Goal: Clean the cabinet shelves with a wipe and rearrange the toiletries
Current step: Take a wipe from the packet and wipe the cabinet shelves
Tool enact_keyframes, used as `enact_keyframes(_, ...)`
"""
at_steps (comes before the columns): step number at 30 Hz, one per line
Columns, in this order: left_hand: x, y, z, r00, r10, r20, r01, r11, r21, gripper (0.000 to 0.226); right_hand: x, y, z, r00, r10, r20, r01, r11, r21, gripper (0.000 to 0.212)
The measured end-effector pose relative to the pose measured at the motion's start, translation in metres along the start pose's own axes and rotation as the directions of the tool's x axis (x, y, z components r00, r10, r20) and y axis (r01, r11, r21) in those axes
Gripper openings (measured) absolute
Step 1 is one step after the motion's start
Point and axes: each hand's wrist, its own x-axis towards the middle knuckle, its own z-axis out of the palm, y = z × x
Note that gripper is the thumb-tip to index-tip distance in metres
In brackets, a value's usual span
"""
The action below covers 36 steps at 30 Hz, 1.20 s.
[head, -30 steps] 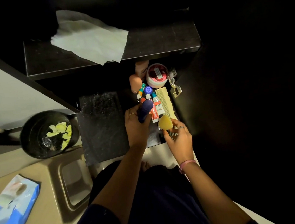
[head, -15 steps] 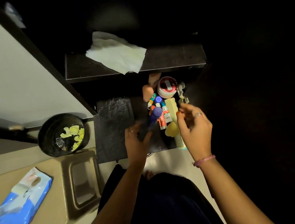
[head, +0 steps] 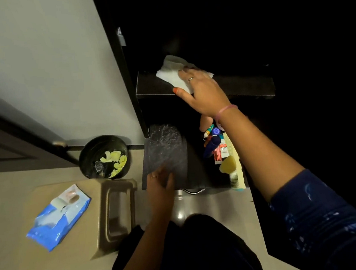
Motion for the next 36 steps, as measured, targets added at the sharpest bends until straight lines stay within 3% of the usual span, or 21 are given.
enact_keyframes(4, -0.002, -0.013, -0.019, 0.999, -0.036, -0.013, 0.037, 0.998, 0.053, 0.016, -0.004, -0.002, -0.002, 1.0, -0.022, 0.006, 0.022, 1.0, -0.012, 0.066)
enact_keyframes(11, 0.003, -0.03, -0.06, 0.996, -0.082, -0.022, 0.082, 0.996, 0.039, 0.013, -0.026, -0.028, -0.001, 0.994, 0.031, -0.105, -0.051, 0.978, -0.201, 0.033)
enact_keyframes(12, 0.005, -0.032, -0.066, 0.996, -0.085, -0.025, 0.086, 0.996, 0.039, 0.013, -0.031, -0.034, 0.0, 0.985, 0.07, -0.155, -0.095, 0.983, -0.16, 0.03)
enact_keyframes(14, 0.011, -0.04, -0.078, 0.993, -0.111, -0.025, 0.112, 0.994, 0.014, 0.014, -0.05, -0.053, 0.004, 0.932, 0.237, -0.273, -0.204, 0.969, 0.142, 0.022)
enact_keyframes(17, 0.018, -0.048, -0.091, 0.987, -0.158, -0.02, 0.158, 0.987, -0.036, 0.011, -0.086, -0.073, 0.028, 0.767, 0.564, -0.306, -0.339, 0.761, 0.553, 0.008)
enact_keyframes(20, 0.025, -0.062, -0.1, 0.978, -0.205, 0.027, 0.206, 0.978, -0.042, 0.015, -0.12, -0.08, 0.082, 0.629, 0.777, 0.025, -0.448, 0.337, 0.828, 0.006)
enact_keyframes(22, 0.029, -0.073, -0.104, 0.959, -0.276, 0.071, 0.278, 0.96, -0.024, 0.019, -0.136, -0.081, 0.12, 0.565, 0.779, 0.271, -0.552, 0.113, 0.826, 0.023)
enact_keyframes(24, 0.032, -0.083, -0.103, 0.93, -0.35, 0.114, 0.356, 0.934, -0.036, 0.019, -0.143, -0.079, 0.148, 0.504, 0.767, 0.398, -0.655, 0.039, 0.754, 0.028)
enact_keyframes(27, 0.035, -0.087, -0.097, 0.877, -0.444, 0.181, 0.466, 0.878, -0.105, 0.012, -0.124, -0.067, 0.163, 0.536, 0.783, 0.316, -0.706, 0.21, 0.677, 0.033)
enact_keyframes(32, 0.052, -0.089, -0.075, 0.769, -0.568, 0.293, 0.629, 0.753, -0.191, 0.024, -0.046, -0.037, 0.164, 0.701, 0.712, 0.045, -0.628, 0.586, 0.512, 0.045)
enact_keyframes(34, 0.059, -0.092, -0.065, 0.741, -0.615, 0.268, 0.671, 0.695, -0.258, 0.021, -0.018, -0.021, 0.172, 0.694, 0.719, -0.043, -0.643, 0.645, 0.412, 0.043)
enact_keyframes(36, 0.063, -0.096, -0.058, 0.751, -0.611, 0.249, 0.66, 0.7, -0.273, 0.02, 0.001, -0.005, 0.187, 0.656, 0.754, -0.046, -0.707, 0.634, 0.312, 0.035)
